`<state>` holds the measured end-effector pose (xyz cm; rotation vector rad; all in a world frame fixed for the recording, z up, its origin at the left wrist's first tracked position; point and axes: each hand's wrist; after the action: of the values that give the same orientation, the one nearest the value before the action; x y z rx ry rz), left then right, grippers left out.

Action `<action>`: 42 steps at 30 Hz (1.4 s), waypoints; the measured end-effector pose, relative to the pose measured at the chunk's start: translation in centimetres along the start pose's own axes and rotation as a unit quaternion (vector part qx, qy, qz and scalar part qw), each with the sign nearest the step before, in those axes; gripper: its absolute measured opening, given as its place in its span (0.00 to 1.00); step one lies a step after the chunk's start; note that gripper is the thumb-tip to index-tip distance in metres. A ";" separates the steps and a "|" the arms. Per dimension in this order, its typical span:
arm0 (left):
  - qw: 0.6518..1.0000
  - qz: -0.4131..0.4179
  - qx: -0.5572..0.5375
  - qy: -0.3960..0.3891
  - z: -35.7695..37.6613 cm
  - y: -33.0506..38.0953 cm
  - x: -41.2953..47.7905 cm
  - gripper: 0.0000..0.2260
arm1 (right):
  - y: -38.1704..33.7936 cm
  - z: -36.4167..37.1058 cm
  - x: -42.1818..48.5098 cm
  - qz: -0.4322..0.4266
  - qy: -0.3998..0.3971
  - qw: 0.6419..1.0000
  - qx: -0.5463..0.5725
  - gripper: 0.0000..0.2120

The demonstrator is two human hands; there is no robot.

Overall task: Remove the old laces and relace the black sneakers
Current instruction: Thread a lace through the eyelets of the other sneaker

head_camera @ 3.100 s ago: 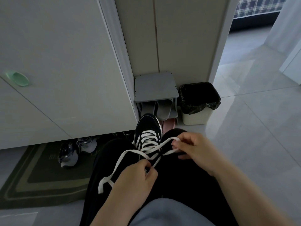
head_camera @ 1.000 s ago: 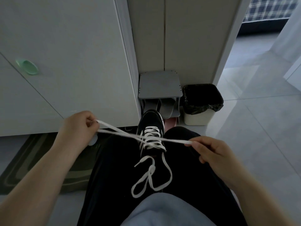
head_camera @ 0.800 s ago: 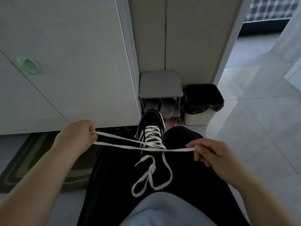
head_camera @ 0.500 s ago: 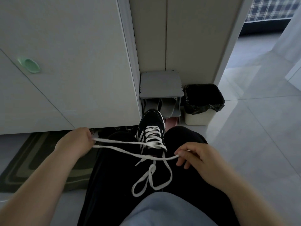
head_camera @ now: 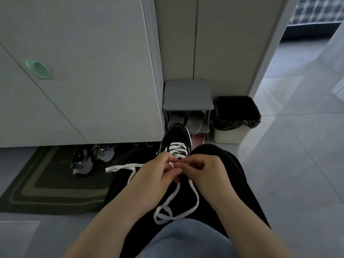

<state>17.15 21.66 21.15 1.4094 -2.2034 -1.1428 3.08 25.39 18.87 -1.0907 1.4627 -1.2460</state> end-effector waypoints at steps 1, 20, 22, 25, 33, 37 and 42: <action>0.999 0.002 0.021 0.035 0.1 -0.6 0.1 0.03 | 0.4 0.3 0.1 0.014 0.004 1.000 -0.018 0.04; 0.966 0.078 0.146 0.199 2.0 -5.8 0.9 0.04 | 4.0 3.4 0.0 -0.017 0.033 0.952 -0.304 0.07; 0.967 0.068 0.134 0.205 2.1 -5.8 0.9 0.04 | 4.1 3.4 0.0 -0.007 0.034 0.959 -0.283 0.06; 0.968 0.057 0.120 0.213 2.3 -5.7 0.8 0.04 | 4.1 3.4 0.0 0.002 0.030 0.963 -0.266 0.06; 0.966 0.063 0.146 0.203 2.6 -6.0 1.1 0.06 | 4.1 3.2 0.1 -0.004 0.019 0.968 -0.251 0.07; 0.966 0.060 0.178 0.178 2.5 -5.9 1.1 0.14 | 4.2 3.0 0.0 -0.025 0.019 0.959 -0.282 0.09; 0.963 0.081 0.209 0.147 2.5 -5.9 0.8 0.16 | 3.9 2.6 0.2 -0.059 0.034 0.938 -0.340 0.07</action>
<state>18.94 20.97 15.02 1.4038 -2.3664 -0.3916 5.31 25.11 14.73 -1.6143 1.9761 -0.8645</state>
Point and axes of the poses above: each hand's wrist, its own x-axis towards the middle knuckle, its own z-axis out of the palm, y = z × x, and after that the axes turned 2 degrees about -z, right-handed
